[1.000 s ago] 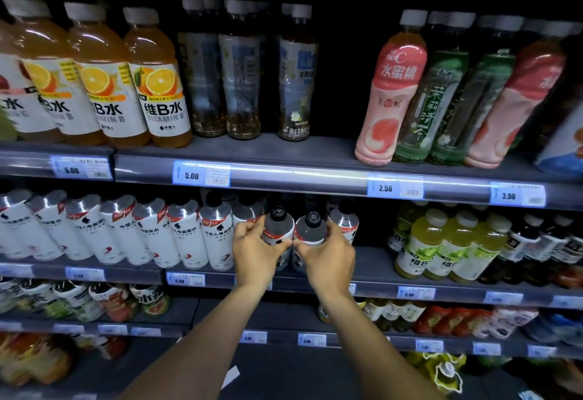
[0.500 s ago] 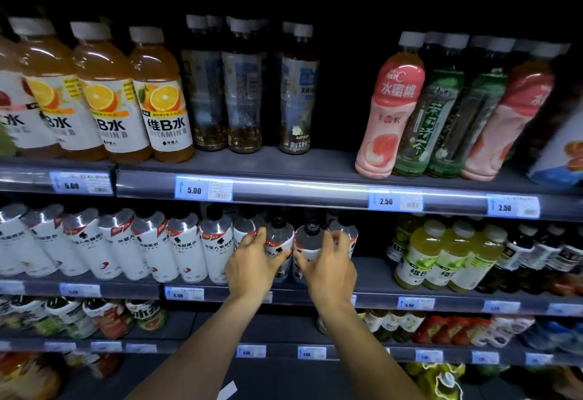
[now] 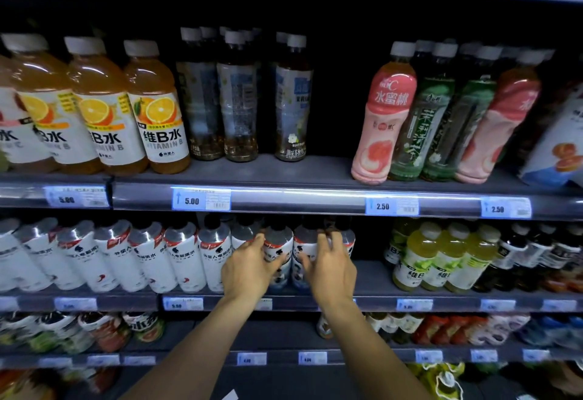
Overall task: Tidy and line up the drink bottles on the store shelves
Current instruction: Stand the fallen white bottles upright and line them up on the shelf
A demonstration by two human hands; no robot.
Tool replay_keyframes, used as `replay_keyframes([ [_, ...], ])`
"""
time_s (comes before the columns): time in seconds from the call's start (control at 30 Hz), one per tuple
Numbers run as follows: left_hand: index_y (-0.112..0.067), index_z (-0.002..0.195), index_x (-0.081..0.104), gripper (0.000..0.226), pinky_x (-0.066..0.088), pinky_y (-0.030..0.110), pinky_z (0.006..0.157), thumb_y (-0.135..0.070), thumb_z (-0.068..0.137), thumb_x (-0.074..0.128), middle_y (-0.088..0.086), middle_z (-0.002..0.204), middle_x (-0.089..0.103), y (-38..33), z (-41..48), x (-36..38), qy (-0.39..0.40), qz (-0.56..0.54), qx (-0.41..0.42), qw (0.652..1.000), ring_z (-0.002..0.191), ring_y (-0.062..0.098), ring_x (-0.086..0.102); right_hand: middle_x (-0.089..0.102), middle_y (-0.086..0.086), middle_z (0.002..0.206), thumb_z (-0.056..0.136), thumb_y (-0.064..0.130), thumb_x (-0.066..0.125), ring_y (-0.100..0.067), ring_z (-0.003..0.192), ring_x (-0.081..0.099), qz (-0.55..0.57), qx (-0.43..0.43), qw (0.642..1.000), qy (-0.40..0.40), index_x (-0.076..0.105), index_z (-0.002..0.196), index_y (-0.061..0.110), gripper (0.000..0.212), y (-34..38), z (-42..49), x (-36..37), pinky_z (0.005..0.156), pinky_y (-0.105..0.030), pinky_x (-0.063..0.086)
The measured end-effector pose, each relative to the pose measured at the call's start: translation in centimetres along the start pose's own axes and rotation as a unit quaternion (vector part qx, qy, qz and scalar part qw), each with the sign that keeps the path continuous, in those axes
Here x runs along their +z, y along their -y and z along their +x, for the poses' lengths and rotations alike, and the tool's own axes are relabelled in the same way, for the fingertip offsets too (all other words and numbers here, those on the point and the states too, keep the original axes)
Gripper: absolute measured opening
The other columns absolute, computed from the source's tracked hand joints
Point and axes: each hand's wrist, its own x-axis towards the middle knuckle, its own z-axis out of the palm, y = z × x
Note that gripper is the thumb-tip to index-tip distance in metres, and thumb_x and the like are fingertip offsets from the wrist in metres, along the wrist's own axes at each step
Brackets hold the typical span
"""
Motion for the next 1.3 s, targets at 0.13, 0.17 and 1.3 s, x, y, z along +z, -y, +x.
replay_keyframes([
  [0.13, -0.03, 0.144, 0.054, 0.072, 0.057, 0.035, 0.065, -0.059, 0.08, 0.072, -0.011, 0.08, 0.07, 0.3, -1.4, -0.4, -0.003, -0.094, -0.017, 0.995, 0.079, 0.018, 0.068, 0.056, -0.005, 0.138, 0.081, 0.04, 0.082, -0.026, 0.107, 0.067, 0.071, 0.014, 0.997, -0.022, 0.059, 0.135, 0.016, 0.063, -1.2, -1.6, -0.9, 0.063, -0.039, 0.06],
  [0.17, -0.031, 0.144, 0.053, 0.072, 0.057, 0.034, 0.064, -0.057, 0.08, 0.074, -0.012, 0.077, 0.069, 0.4, -2.1, -0.4, -0.004, -0.106, -0.014, 0.994, 0.076, 0.016, 0.067, 0.055, -0.003, 0.139, 0.081, 0.04, 0.082, -0.024, 0.108, 0.067, 0.085, 0.018, 0.996, -0.025, 0.059, 0.137, 0.018, 0.064, -1.7, -2.2, -1.3, 0.065, -0.039, 0.06],
  [1.3, -0.018, 0.118, 0.07, 0.046, 0.046, 0.017, 0.088, -0.03, 0.076, 0.086, -0.009, 0.11, 0.063, -36.8, -11.3, 3.5, -0.05, -0.3, 0.191, 0.933, 0.101, 0.01, 0.062, 0.064, 0.005, 0.123, 0.081, 0.034, 0.085, -0.006, 0.113, 0.056, 0.252, 0.078, 0.953, -0.149, 0.064, 0.128, 0.018, 0.054, -35.3, -2.6, -24.1, 0.097, -0.023, 0.046],
])
